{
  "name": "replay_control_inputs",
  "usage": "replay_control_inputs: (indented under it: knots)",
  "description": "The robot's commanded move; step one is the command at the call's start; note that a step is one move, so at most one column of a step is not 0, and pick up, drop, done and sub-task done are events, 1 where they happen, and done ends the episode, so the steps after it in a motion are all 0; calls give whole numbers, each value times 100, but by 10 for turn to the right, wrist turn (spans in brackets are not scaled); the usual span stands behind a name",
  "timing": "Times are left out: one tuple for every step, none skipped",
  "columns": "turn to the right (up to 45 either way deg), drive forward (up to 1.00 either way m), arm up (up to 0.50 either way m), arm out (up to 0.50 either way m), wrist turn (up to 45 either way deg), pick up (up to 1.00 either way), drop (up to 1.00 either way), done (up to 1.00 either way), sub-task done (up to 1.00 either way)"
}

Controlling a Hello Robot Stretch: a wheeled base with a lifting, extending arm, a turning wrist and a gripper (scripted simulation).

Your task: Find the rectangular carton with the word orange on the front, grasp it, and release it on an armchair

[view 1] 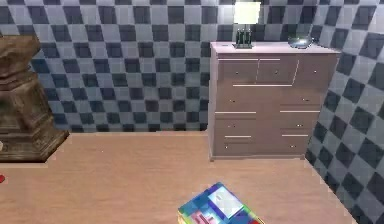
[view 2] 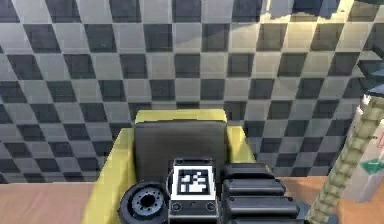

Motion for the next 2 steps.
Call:
replay_control_inputs:
  knots:
    - [450, 0, 0, 0, 0, 0, 0, 0, 0]
    - [360, 0, 0, 0, 0, 0, 0, 0, 0]
